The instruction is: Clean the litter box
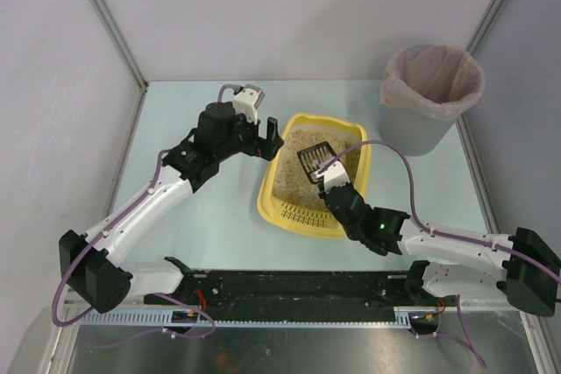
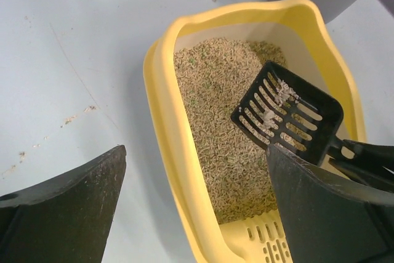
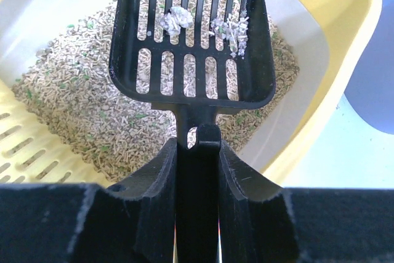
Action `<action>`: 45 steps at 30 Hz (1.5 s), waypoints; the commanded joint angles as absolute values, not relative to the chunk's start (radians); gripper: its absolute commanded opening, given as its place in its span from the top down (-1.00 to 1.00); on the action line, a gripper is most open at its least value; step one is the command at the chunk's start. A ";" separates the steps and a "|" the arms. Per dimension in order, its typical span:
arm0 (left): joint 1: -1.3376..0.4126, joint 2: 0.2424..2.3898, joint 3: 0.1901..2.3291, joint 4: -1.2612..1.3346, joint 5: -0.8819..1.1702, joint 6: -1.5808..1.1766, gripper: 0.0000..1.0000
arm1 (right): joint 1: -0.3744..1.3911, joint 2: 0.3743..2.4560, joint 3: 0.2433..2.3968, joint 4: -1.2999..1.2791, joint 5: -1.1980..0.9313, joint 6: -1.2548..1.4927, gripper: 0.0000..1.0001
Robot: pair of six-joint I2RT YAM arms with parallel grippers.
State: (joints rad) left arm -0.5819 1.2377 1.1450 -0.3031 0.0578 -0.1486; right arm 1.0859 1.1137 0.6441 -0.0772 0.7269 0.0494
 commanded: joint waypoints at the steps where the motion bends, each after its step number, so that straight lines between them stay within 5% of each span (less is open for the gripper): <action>1: -0.575 1.243 1.138 -0.287 0.048 -0.112 -0.99 | 1.114 1.085 0.644 -0.101 0.785 0.064 1.00; 18: -0.575 1.255 1.108 -0.287 0.032 -0.103 -0.99 | 1.074 1.091 0.635 -0.118 0.785 0.110 1.00; 22: -0.575 1.253 1.109 -0.287 0.026 -0.100 -0.99 | 1.048 1.055 0.629 -0.075 0.620 0.091 1.00; 25: -0.575 1.256 1.108 -0.287 0.032 -0.101 -0.98 | 1.040 1.062 0.634 -0.098 0.719 0.113 1.00; 29: -0.577 1.255 1.108 -0.287 0.032 -0.100 -0.98 | 0.979 1.034 0.630 -0.058 0.506 0.085 1.00; 45: -0.577 1.258 1.108 -0.287 0.032 -0.100 -0.97 | 1.072 1.100 0.686 -0.126 0.682 0.028 1.00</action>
